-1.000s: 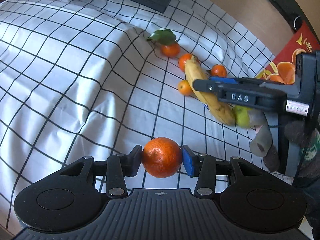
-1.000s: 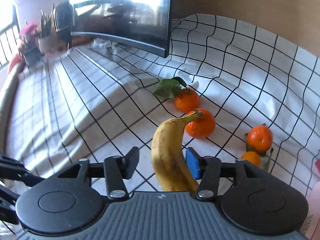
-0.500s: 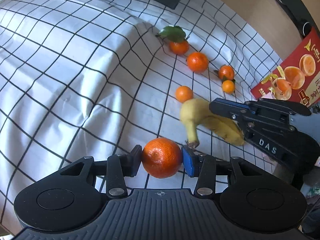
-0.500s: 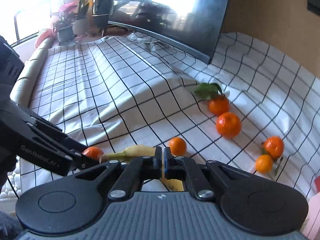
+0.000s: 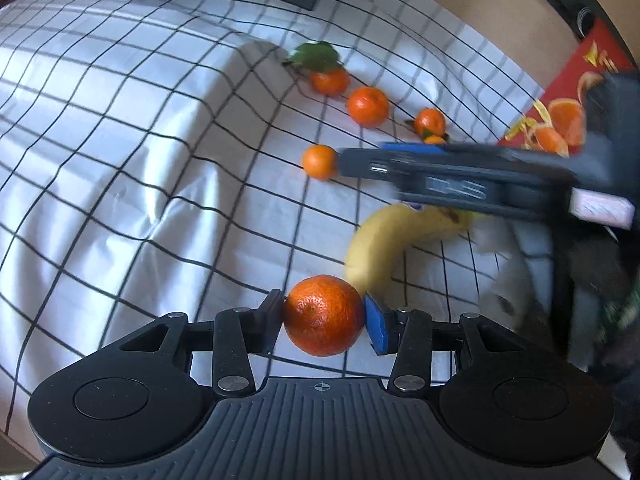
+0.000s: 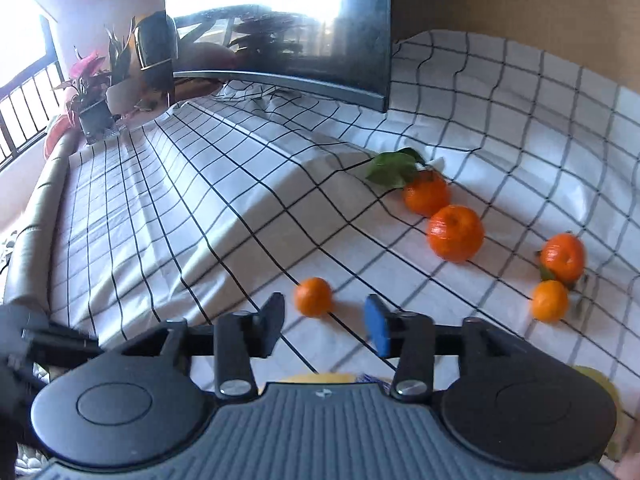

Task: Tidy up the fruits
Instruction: 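Grasp a small tangerine with the right gripper while the left gripper holds its tangerine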

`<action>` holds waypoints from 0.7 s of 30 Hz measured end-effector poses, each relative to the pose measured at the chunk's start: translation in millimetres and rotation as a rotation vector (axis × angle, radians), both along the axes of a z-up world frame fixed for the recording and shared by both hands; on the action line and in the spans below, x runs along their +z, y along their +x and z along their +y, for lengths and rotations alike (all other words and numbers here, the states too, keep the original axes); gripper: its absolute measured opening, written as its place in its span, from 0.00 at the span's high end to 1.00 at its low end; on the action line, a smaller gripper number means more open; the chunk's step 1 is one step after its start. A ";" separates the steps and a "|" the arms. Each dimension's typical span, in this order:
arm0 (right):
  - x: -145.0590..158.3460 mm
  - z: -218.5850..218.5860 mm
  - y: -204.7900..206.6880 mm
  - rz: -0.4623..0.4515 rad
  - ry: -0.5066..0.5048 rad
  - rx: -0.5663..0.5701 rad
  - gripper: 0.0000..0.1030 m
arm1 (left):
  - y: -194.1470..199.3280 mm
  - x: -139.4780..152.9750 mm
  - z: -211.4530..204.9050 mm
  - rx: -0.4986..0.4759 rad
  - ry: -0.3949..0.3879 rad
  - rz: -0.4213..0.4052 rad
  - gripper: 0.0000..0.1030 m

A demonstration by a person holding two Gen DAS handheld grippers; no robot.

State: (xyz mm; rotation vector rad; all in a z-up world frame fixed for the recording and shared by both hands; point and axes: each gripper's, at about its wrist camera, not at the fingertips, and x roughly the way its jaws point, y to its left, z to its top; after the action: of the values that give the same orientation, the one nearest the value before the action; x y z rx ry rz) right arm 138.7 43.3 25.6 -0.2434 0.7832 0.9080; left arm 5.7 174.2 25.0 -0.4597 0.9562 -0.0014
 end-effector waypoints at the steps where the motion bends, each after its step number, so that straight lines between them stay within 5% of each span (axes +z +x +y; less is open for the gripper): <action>1: -3.7 6.5 1.4 0.003 -0.011 0.004 0.56 | 1.4 -0.5 -2.7 -0.011 0.005 0.002 0.53; 8: -29.2 32.8 19.0 0.002 -0.085 -0.015 0.57 | 2.2 3.2 -12.4 -0.065 -0.014 -0.019 0.53; 11: -32.4 31.6 20.5 -0.017 -0.100 -0.025 0.72 | 3.1 6.6 -17.2 -0.089 -0.024 -0.032 0.53; 15: -25.4 22.1 18.5 -0.046 -0.071 -0.038 0.76 | 8.9 9.0 -28.4 -0.135 -0.030 -0.037 0.53; 17: -16.0 13.3 13.5 -0.057 -0.042 -0.030 0.94 | 12.0 9.1 -36.6 -0.161 -0.030 -0.034 0.53; 21: 2.5 -10.8 -4.3 -0.082 -0.004 -0.026 0.95 | 16.2 6.5 -55.2 -0.214 -0.036 -0.028 0.53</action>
State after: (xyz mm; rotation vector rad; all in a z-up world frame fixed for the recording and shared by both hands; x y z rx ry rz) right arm 134.4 32.5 28.1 -0.2721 0.7111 0.8668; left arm 21.9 119.0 31.6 -0.3875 0.9757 -0.2178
